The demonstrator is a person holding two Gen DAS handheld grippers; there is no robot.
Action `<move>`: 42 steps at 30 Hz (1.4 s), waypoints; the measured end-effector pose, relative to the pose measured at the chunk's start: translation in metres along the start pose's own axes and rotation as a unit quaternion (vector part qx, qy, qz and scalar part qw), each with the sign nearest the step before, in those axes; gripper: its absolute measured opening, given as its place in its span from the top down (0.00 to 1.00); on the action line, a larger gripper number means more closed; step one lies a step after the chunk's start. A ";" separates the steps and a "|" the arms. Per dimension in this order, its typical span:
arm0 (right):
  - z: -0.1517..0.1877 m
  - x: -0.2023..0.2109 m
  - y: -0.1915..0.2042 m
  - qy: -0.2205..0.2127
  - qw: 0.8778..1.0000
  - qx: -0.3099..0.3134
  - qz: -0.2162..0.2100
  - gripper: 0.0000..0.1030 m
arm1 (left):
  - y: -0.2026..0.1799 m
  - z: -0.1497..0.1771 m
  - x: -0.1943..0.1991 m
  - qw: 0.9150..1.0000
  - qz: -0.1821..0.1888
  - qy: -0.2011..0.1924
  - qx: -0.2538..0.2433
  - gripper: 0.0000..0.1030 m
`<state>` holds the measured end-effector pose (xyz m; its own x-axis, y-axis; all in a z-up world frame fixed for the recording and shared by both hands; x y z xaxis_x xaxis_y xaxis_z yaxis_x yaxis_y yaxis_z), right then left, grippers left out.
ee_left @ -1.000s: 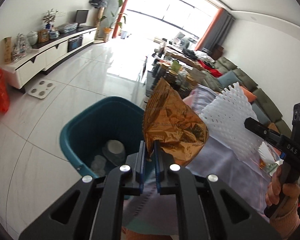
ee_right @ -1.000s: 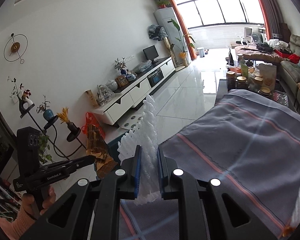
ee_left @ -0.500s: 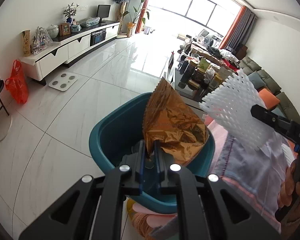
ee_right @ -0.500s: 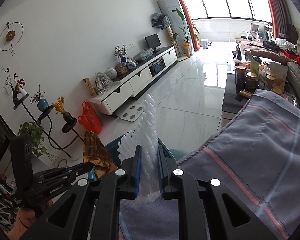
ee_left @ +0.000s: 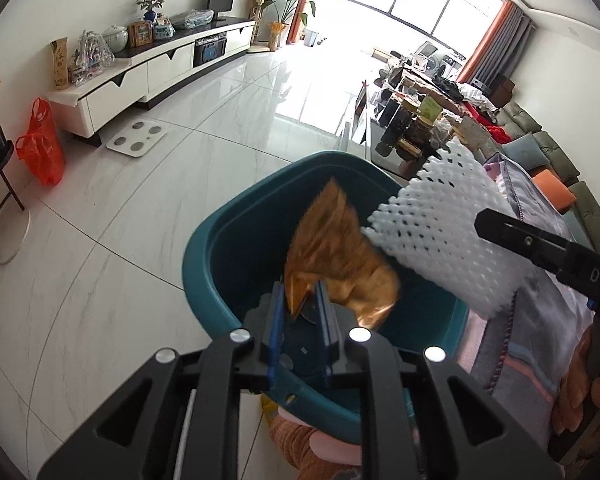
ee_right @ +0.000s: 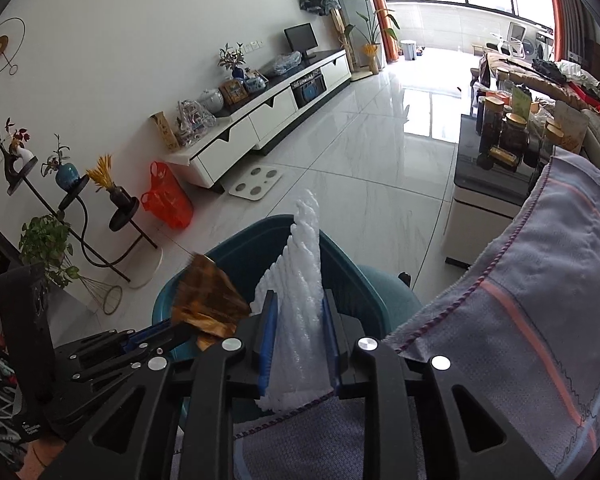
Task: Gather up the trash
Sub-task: 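Move both open tools back over the table toward the remaining trash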
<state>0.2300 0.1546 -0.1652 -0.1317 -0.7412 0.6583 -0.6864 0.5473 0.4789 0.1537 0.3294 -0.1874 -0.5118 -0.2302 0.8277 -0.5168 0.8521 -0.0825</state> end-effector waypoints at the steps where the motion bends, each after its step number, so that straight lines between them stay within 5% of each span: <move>1: 0.001 0.000 -0.001 0.000 1.000 -0.001 0.001 0.68 | 0.000 0.000 -0.004 1.000 0.000 0.002 0.001 0.75; 3: 0.001 0.001 -0.002 0.000 1.000 -0.002 0.003 0.52 | 0.000 -0.001 -0.011 1.000 0.000 0.004 0.004 0.71; 14: 0.005 0.036 0.001 -0.036 0.999 0.004 -0.006 0.44 | -0.016 0.001 0.023 0.998 0.014 -0.055 -0.012 0.56; 24: 0.028 0.133 0.017 -0.120 0.991 0.065 0.017 0.21 | -0.069 0.013 0.099 0.985 0.063 -0.151 -0.057 0.07; 34: 0.074 0.242 -0.013 -0.201 0.974 0.050 0.092 0.14 | -0.178 0.054 0.142 0.966 0.158 -0.172 -0.113 0.03; 42: 0.115 0.320 -0.074 -0.237 0.955 -0.007 0.178 0.14 | -0.270 0.094 0.152 0.947 0.184 -0.162 -0.208 0.03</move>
<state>0.1557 -0.1679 -0.0566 -0.6669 -0.5977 0.4449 -0.5284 0.8004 0.2833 0.1515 0.0202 -0.0916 -0.8227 0.0431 0.5668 0.0177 0.9986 -0.0503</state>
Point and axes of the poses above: each gripper's, at about its wrist camera, not at the fingertips, and x roughly against the way its jaws point, y to its left, z to its underside, the point moved 10 cm from there along -x, roughly the way its jaws point, and after that the axes turned 13 degrees about -z, right-handed, at the moved point
